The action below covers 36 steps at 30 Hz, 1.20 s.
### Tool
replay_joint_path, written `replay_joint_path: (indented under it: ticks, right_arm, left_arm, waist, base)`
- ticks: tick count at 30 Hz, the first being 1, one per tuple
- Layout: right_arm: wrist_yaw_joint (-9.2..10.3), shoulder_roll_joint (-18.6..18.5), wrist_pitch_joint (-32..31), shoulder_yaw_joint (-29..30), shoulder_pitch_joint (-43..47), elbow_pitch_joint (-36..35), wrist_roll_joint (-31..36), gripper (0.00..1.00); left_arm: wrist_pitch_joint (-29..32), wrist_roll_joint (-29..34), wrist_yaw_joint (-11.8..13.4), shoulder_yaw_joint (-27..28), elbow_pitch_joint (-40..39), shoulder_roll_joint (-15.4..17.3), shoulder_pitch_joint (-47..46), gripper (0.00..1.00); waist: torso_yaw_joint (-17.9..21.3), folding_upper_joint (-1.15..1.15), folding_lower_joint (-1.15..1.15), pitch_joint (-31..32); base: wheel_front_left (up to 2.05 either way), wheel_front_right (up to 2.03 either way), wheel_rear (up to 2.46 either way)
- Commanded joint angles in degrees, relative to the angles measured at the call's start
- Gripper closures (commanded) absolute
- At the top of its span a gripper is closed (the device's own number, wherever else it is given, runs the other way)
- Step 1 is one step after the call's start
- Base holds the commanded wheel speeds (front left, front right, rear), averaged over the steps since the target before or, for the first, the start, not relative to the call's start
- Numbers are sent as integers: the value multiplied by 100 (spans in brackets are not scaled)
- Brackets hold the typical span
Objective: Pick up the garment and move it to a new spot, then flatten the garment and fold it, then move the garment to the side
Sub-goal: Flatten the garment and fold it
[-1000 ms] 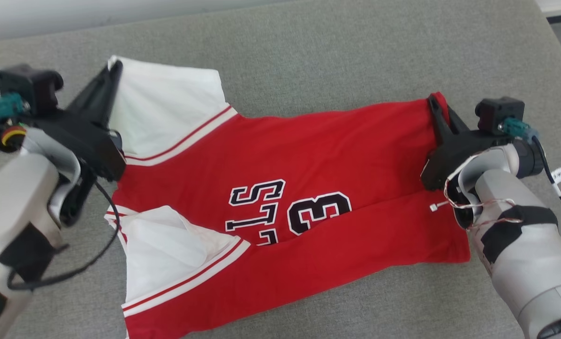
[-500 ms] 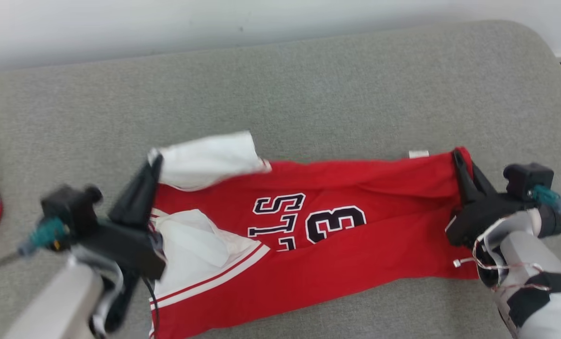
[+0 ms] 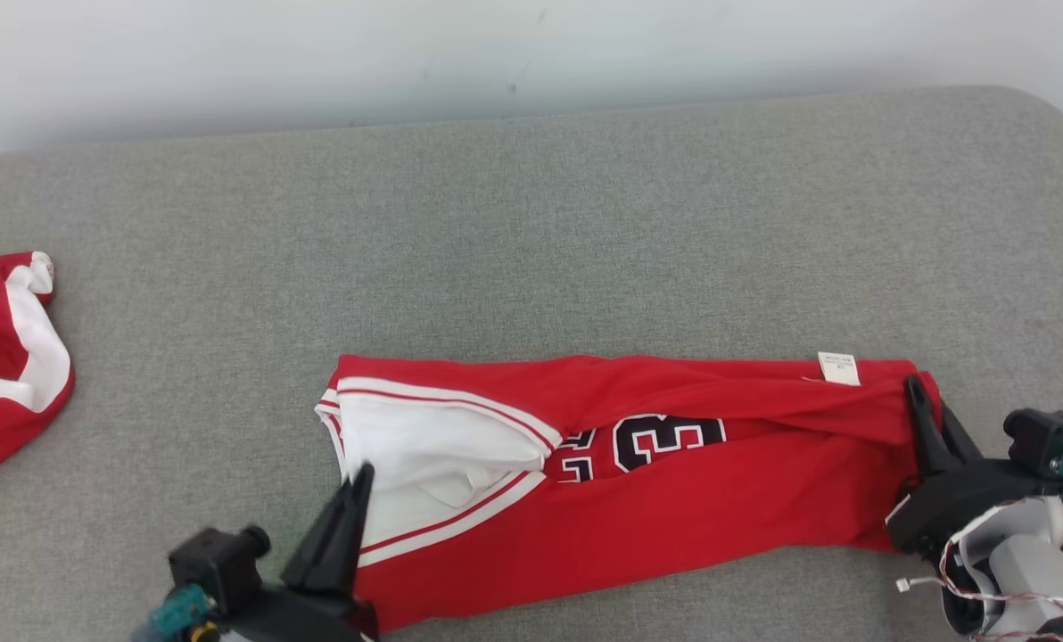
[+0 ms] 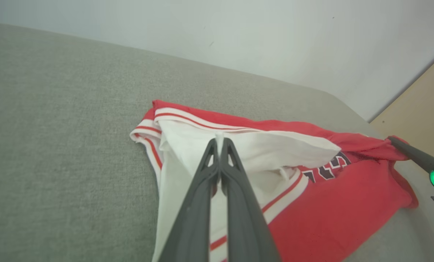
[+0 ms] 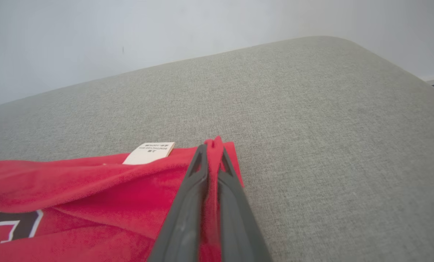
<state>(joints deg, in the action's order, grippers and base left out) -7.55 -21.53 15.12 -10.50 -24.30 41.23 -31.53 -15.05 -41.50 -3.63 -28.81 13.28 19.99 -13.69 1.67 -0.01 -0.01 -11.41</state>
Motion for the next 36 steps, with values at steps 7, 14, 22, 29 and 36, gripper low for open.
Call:
replay_joint_path:
  ticks: [7, 14, 22, 29, 36]
  right_arm:
    - [15, 95, 1, 123, 221, -7, 95, 0]
    - [15, 64, 1, 380, 354, -146, 154, 0]
    - [15, 192, 0, 316, 175, 656, 67, 0]
    - [15, 331, -21, 62, 6, 1241, -89, 0]
    - [15, 340, -82, -260, -67, 1643, -372, 100]
  left_arm:
    - [-17, 356, -176, 285, 520, -408, 262, 0]
    - [-18, 1455, -117, 1297, 291, -797, 559, 0]
    - [-17, 2665, -145, 2443, -222, -1336, 1066, 0]
    - [-17, 3074, -236, 2889, -215, -1605, 1311, 0]
    - [-17, 3312, -342, 3005, -92, -1695, 1420, 0]
  waist:
    - [11, 1, 1, 152]
    - [-44, 1, 1, 280]
    - [-115, 1, 1, 386]
    - [-176, 1, 1, 443]
    - [-272, 1, 1, 544]
  base:
    - [0, 0, 0]
    - [0, 0, 0]
    - [0, 0, 0]
    - [0, 0, 0]
    - [0, 0, 0]
